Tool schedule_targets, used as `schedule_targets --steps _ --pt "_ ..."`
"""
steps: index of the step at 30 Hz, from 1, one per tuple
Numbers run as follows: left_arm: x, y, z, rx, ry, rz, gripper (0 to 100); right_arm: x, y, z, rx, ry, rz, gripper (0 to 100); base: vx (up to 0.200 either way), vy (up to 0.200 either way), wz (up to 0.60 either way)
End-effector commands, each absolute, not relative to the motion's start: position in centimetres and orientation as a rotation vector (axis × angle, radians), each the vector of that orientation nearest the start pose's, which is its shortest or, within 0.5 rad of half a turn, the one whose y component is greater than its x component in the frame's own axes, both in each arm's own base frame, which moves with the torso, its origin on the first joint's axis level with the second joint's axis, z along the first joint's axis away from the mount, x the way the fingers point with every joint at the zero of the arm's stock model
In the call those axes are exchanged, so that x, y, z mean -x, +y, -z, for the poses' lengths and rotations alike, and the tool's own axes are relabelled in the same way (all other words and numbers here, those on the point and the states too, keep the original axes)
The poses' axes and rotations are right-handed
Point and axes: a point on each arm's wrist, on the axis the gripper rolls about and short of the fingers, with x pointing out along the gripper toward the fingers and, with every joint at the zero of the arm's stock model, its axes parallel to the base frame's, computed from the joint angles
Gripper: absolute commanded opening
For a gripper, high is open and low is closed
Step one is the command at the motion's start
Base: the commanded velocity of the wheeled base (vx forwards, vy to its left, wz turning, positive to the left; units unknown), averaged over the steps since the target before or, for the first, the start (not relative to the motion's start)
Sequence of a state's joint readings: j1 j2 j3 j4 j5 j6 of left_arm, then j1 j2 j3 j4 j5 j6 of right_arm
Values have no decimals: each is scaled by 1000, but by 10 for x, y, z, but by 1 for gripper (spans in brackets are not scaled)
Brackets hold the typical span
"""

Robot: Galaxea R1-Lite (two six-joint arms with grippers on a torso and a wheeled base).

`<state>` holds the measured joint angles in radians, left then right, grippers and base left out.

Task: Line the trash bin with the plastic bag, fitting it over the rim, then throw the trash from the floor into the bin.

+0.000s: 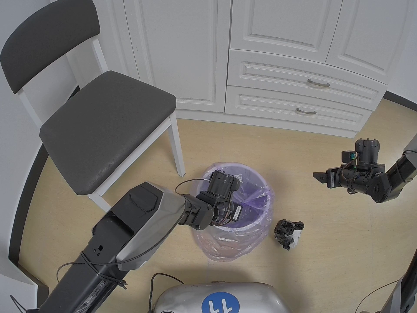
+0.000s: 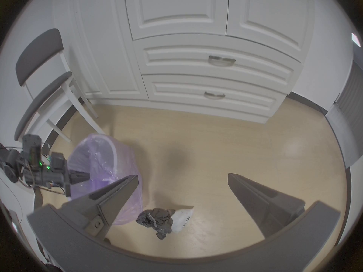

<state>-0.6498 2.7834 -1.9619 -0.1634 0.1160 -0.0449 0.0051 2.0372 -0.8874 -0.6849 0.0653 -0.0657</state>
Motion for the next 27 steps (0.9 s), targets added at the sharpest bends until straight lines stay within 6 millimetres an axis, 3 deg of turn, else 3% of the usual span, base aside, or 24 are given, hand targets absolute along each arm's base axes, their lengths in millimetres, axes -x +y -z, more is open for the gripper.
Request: schedule_targets --steps 1,6,16,18,27 --pt "-410 -317 -20 -172 557 505 0 -390 -13 -46 20 604 -92 100 0 0 0" --pt "-385 -307 -39 -147 480 524 0 -401 -26 -23 3 665 -69 100 0 0 0" --pt "-327 -273 -65 -104 350 559 0 -415 -36 3 -24 701 -82 100 0 0 0" --pt "-317 -265 -68 -115 346 567 0 -420 -37 5 -26 713 -83 100 -200 0 0" --pt "-299 -253 -80 -55 196 578 0 -419 -33 5 -26 731 -93 100 -156 0 0"
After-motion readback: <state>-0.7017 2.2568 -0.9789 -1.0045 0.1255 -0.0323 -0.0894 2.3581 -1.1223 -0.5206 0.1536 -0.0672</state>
